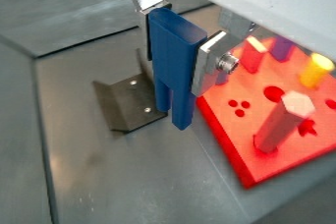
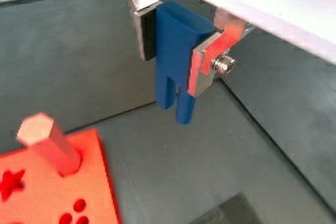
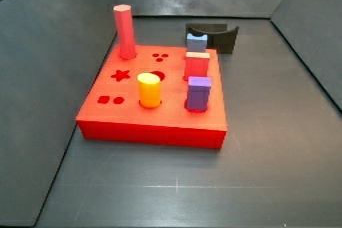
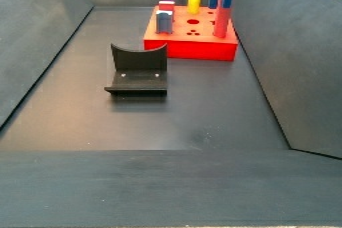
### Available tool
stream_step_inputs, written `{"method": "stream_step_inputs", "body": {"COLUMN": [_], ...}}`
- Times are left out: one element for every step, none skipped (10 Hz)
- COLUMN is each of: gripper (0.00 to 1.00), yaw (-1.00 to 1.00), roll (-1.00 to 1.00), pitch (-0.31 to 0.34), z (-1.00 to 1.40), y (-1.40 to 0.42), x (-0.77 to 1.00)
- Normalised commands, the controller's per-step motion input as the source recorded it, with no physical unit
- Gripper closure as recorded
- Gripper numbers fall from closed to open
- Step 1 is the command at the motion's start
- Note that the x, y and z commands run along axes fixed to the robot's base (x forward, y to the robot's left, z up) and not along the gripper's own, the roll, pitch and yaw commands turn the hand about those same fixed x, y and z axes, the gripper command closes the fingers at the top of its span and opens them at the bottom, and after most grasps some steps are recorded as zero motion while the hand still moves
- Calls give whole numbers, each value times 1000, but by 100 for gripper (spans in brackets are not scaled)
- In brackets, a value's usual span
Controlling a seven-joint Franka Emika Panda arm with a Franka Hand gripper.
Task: Pick up the square-circle object. Move up. Place the square-circle object on the fixture. Regrasp the square-circle object. Rotate the square-circle object. Move to above the board. Insert the square-circle object.
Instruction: Rotate the square-circle object.
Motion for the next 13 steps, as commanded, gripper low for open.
{"method": "stream_step_inputs", "body": {"gripper": [100, 100, 100, 100, 100, 100, 100, 100, 100, 100, 100, 100, 100], "yaw": [-1000, -970, -659, -446, -340, -200, -140, -99, -86, -70, -61, -56, -53], "roll": [-103, -135, -135, -134, -134, -134, -134, -136, -140, -149, -157, -162, -165], "pitch": [94, 122, 120, 117, 115, 112, 98, 42, 21, -16, -28, -27, -25], "z": [6, 9, 12, 15, 16, -1000, -1000, -1000, -1000, -1000, -1000, -1000, -1000], "y": [10, 10, 11, 11, 11, 0, 0, 3, 3, 5, 8, 10, 11], "x": [6, 8, 11, 14, 16, 0, 6, 20, 18, 16, 18, 24, 27]}}
